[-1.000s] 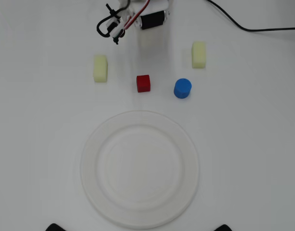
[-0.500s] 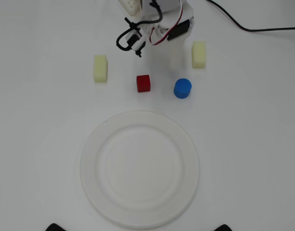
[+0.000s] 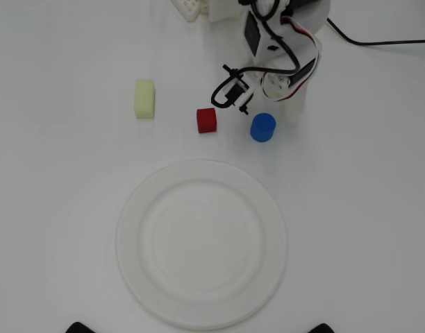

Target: Grasp a blue block and put it in the dish.

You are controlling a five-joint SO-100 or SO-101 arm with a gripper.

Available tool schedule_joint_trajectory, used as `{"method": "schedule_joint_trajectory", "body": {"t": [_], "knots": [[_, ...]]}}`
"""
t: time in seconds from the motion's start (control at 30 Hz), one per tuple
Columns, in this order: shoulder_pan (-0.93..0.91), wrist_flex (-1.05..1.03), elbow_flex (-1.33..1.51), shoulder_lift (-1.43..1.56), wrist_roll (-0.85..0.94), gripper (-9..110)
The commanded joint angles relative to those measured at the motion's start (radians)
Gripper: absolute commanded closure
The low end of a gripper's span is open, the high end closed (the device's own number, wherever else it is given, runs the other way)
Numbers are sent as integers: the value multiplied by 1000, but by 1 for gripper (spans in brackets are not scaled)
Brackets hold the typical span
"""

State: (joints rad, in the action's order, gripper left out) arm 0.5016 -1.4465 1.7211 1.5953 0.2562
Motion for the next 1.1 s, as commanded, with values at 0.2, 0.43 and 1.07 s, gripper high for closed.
{"method": "schedule_joint_trajectory", "body": {"t": [0.2,0.43,1.07], "knots": [[-21,54,-86,-130,28,74],[-25,92,-92,-183,44,75],[-72,133,-138,-276,74,81]]}}
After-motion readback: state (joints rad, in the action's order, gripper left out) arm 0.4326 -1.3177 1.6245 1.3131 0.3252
